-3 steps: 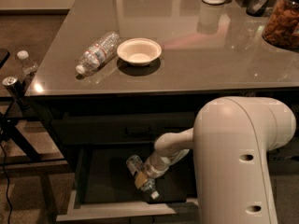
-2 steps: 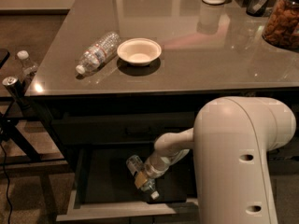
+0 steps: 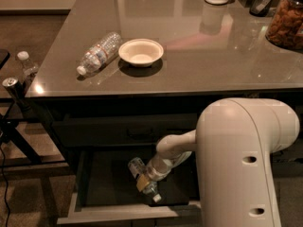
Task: Place blue plastic bottle into middle drawer
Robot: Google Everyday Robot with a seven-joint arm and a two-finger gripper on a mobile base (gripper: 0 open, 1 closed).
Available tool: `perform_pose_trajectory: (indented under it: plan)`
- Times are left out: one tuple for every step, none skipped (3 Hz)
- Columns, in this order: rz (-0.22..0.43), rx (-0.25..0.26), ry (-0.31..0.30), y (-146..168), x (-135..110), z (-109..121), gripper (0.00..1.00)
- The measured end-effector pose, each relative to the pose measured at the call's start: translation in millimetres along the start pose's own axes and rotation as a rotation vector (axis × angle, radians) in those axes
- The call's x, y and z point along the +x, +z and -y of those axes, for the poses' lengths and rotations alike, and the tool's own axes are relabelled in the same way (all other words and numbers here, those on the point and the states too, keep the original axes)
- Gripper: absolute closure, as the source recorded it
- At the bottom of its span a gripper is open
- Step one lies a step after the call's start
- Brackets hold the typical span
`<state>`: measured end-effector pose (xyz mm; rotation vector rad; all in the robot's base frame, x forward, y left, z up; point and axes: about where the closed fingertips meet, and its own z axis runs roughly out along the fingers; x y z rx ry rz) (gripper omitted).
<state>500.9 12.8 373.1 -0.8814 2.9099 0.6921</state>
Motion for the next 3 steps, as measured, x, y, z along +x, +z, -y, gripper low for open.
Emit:
perform_pose_trajectory:
  plan:
    - [0.0, 0.0, 0.0, 0.0, 0.0, 0.0, 0.11]
    - [0.0, 0.0, 0.0, 0.1, 0.1, -0.1, 0.0]
    - [0.0, 0.0, 0.0, 0.1, 0.1, -0.1, 0.0]
